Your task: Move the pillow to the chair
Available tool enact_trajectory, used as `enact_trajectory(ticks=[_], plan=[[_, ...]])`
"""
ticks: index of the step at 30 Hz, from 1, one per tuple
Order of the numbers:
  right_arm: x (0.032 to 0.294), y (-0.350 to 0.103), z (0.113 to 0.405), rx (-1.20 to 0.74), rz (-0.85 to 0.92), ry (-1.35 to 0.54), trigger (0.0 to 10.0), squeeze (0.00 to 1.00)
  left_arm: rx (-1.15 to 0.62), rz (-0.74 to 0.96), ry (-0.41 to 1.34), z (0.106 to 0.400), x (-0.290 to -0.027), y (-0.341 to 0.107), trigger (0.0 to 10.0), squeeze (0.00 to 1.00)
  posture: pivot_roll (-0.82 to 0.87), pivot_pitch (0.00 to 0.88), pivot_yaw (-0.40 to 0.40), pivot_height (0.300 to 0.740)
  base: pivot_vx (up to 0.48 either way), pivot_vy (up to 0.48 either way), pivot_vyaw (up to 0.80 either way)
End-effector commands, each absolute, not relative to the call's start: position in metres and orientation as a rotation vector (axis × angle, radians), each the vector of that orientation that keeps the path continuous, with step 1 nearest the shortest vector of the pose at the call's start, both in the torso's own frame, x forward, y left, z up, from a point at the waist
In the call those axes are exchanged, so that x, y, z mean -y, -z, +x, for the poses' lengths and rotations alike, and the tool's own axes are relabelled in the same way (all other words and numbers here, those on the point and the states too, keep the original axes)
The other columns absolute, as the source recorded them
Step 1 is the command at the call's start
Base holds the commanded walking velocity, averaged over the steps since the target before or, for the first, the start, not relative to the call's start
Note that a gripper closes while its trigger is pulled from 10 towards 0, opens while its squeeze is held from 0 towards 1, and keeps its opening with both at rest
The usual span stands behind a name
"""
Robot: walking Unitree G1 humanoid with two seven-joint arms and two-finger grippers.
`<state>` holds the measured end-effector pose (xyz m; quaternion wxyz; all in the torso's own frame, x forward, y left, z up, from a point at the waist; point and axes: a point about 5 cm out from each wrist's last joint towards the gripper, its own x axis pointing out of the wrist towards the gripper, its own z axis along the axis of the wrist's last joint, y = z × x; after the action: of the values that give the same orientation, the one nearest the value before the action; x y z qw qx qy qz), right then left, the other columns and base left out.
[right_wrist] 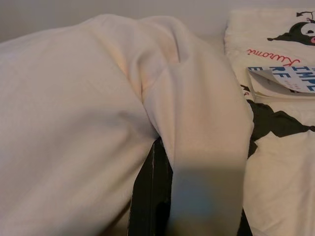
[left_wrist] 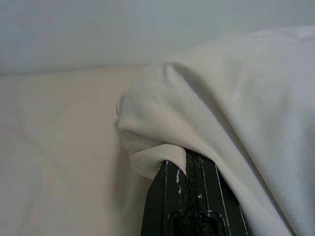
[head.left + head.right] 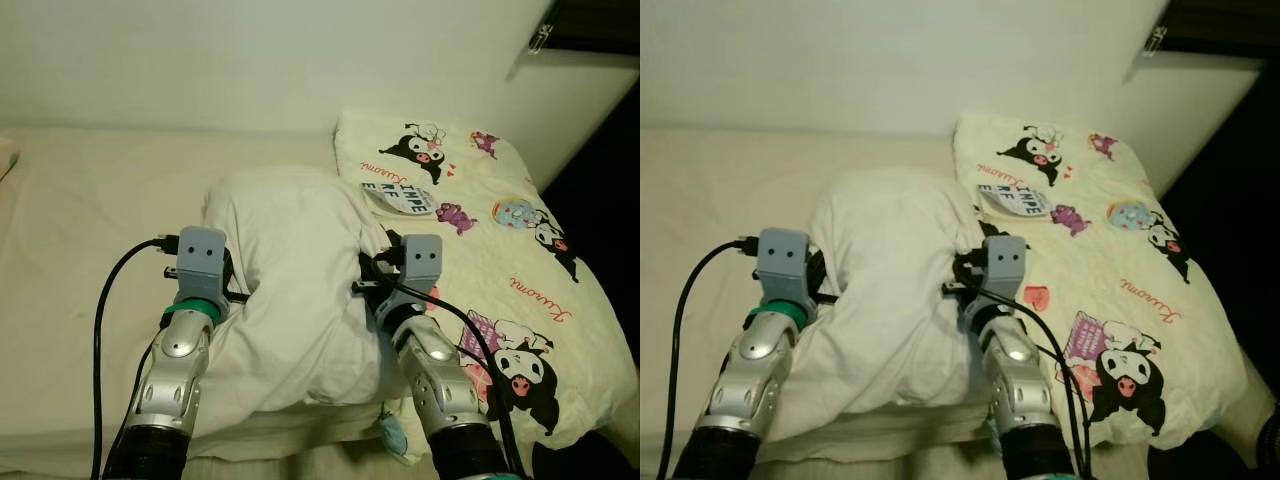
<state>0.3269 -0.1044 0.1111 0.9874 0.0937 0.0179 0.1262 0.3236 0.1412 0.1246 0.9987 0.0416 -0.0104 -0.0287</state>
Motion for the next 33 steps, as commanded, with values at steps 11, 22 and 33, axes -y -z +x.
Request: enact_trajectory(ticks=[11, 22, 33], plan=[[0.092, -0.174, 0.337, 0.206, 0.239, -0.314, 10.0, 0.00, 0.316, 0.091, 0.103, 0.332, -0.126, -0.196, 10.0, 0.00, 0.06, 0.000, -0.017, 0.740, 0.000, 0.000, -0.65], [0.092, -0.199, 0.337, 0.300, 0.241, -0.321, 10.0, 0.00, 0.439, 0.079, 0.162, 0.330, -0.113, -0.227, 10.0, 0.00, 0.05, 0.000, -0.011, 0.740, 0.000, 0.000, -0.80], [0.093, -0.210, 0.337, 0.327, 0.246, -0.322, 10.0, 0.00, 0.440, 0.070, 0.178, 0.329, -0.109, -0.231, 10.0, 0.00, 0.05, 0.000, -0.014, 0.740, 0.000, 0.000, -0.80]])
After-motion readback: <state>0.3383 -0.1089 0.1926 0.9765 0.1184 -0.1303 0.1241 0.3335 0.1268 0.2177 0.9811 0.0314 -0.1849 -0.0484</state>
